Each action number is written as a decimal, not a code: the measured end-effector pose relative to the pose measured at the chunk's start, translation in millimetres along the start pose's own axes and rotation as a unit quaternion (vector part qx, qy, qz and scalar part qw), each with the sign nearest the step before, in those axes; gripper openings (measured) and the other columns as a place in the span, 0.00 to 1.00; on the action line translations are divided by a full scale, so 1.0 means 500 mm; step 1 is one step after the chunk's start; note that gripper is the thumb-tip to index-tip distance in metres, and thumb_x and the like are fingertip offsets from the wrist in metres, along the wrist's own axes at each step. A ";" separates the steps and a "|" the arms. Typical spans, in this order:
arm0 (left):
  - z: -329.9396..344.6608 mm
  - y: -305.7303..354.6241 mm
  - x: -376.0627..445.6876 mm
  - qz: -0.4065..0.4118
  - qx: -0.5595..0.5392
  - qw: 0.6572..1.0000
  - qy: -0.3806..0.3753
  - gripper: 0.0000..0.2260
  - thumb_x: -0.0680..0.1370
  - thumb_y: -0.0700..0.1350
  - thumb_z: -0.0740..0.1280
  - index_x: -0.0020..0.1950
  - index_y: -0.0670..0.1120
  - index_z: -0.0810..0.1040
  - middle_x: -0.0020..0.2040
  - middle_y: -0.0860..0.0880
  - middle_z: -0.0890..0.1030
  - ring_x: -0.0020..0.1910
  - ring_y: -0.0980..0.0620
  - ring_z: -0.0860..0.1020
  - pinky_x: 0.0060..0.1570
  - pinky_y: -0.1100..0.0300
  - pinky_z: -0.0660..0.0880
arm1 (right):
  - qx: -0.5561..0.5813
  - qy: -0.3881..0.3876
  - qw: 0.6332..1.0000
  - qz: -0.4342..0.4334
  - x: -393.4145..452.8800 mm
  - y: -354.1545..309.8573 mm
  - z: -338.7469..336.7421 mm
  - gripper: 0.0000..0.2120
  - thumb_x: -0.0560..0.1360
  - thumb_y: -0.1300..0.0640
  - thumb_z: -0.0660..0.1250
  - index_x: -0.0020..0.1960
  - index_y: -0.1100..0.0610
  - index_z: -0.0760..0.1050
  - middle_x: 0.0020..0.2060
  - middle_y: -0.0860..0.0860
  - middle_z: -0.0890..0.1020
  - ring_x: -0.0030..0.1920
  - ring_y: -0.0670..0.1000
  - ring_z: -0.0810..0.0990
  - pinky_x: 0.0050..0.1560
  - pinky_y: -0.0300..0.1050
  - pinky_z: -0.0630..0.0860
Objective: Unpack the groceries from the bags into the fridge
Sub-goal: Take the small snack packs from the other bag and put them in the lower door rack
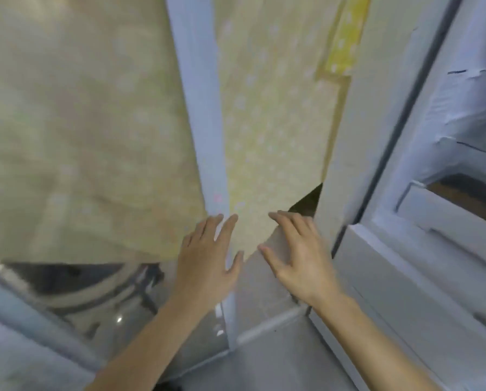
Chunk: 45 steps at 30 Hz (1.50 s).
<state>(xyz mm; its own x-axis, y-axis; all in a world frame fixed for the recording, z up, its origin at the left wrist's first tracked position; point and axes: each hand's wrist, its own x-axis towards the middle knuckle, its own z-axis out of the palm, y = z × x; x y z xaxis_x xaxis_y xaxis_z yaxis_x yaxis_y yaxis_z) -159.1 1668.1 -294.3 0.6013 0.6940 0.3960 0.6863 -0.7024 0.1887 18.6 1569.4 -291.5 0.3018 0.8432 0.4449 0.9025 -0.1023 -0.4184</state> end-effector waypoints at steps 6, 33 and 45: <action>-0.161 -0.281 -0.341 -0.225 0.098 0.969 0.038 0.30 0.77 0.58 0.62 0.78 0.52 0.67 0.74 0.47 0.72 0.73 0.44 0.71 0.65 0.45 0.73 | 0.090 -0.123 0.968 -0.200 -0.023 -0.353 0.224 0.31 0.78 0.36 0.63 0.76 0.51 0.69 0.72 0.50 0.73 0.73 0.55 0.70 0.70 0.55 0.72; -0.149 -0.790 -1.306 -0.729 0.046 0.683 -0.013 0.20 0.83 0.54 0.60 0.74 0.49 0.69 0.68 0.48 0.73 0.68 0.44 0.71 0.60 0.47 0.74 | 0.154 -0.503 0.587 -0.615 -0.559 -1.216 1.070 0.12 0.81 0.63 0.63 0.64 0.59 0.77 0.57 0.54 0.80 0.60 0.57 0.76 0.59 0.50 0.73; -0.047 -0.906 -1.328 -0.799 0.058 0.597 -0.043 0.37 0.77 0.59 0.70 0.79 0.52 0.54 0.79 0.41 0.58 0.77 0.38 0.59 0.75 0.41 0.61 | 0.019 -0.449 0.507 -0.736 -0.572 -1.215 1.170 0.39 0.69 0.59 0.76 0.77 0.53 0.64 0.70 0.50 0.72 0.69 0.55 0.71 0.64 0.52 0.75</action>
<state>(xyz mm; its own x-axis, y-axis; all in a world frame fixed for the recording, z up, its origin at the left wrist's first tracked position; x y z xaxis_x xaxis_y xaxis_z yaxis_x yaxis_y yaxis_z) -878.7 1521.6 -621.8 -0.8432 0.4732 -0.2553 0.4332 0.8791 0.1986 -795.6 1699.3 -627.9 -0.9663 -0.1058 -0.2347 -0.0641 0.9819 -0.1785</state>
